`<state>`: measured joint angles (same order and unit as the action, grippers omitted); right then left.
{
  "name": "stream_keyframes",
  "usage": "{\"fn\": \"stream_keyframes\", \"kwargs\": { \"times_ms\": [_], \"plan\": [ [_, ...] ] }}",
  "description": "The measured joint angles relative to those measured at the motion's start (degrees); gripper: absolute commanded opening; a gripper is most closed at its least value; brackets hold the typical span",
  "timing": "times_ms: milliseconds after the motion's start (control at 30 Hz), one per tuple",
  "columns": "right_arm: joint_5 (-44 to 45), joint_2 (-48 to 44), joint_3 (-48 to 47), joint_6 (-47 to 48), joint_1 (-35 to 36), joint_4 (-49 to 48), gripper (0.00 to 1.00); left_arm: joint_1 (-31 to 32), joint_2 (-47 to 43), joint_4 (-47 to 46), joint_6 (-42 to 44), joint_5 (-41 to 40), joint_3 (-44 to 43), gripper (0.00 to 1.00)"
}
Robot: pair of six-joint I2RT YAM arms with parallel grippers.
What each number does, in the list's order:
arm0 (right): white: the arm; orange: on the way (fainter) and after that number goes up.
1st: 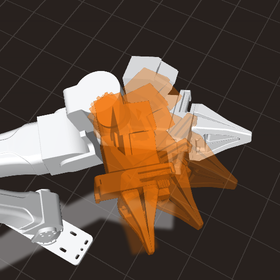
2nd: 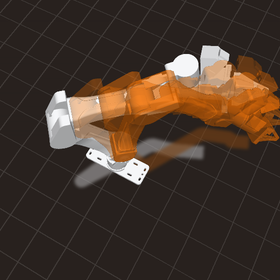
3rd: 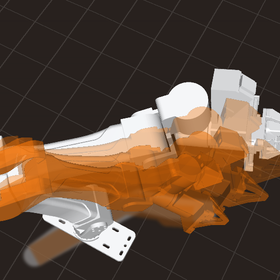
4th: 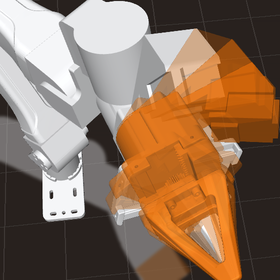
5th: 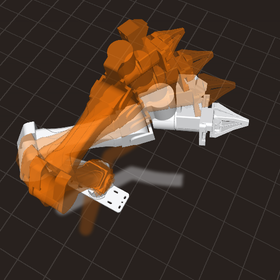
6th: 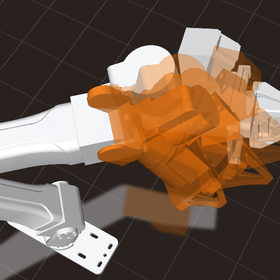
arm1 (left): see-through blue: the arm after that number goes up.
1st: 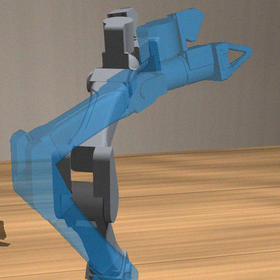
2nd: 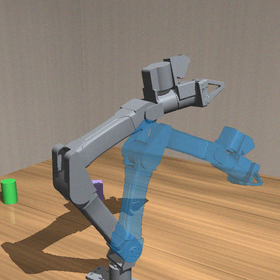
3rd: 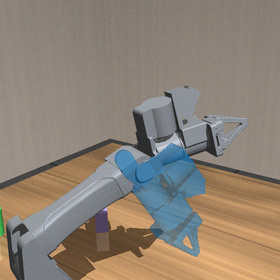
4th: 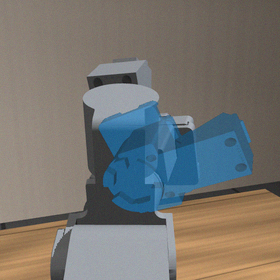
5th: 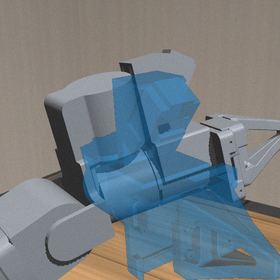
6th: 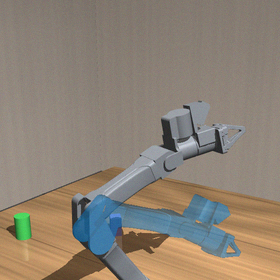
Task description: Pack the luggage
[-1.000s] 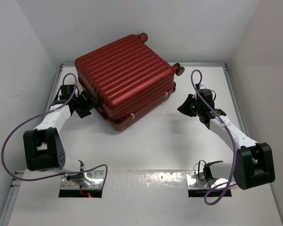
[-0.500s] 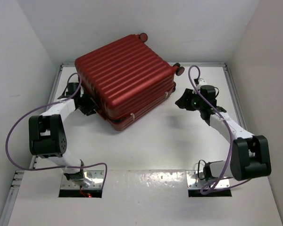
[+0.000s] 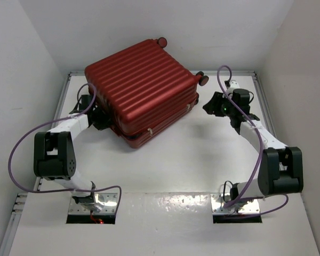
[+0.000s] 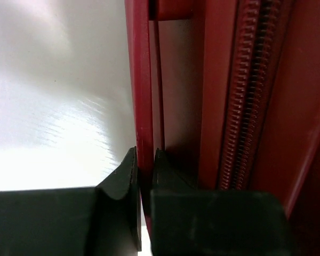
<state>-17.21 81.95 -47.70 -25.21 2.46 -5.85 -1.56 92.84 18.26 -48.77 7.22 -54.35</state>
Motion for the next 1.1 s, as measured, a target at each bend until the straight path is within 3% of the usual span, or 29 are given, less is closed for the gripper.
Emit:
{"fn": "stream_keyframes", "kwargs": {
  "times_ms": [100,233,433,567,800,1100],
  "plan": [
    [-1.88,-1.16,1.29,1.97,-0.02,-0.61,0.50,0.04,0.13,1.03,1.95,-0.13,-0.90,0.00],
    [-5.51,-4.83,6.19,5.64,0.76,-3.80,0.50,1.60,2.08,9.16,7.91,-2.73,-7.52,0.00],
    [-8.13,-5.64,13.03,11.15,6.58,-11.54,0.47,1.81,3.93,13.66,12.04,-3.23,-10.84,0.00],
    [-8.96,0.11,13.88,13.51,9.38,-19.69,0.45,1.36,4.04,14.23,14.05,-2.27,-11.10,0.00],
    [-10.25,13.18,9.35,12.96,6.60,-26.84,0.45,-1.49,5.88,16.68,20.20,2.78,-13.35,0.00],
    [-15.69,17.44,5.75,10.19,4.87,-28.85,0.46,-5.57,9.75,19.96,30.47,8.00,-17.86,0.00]
  ]
}}
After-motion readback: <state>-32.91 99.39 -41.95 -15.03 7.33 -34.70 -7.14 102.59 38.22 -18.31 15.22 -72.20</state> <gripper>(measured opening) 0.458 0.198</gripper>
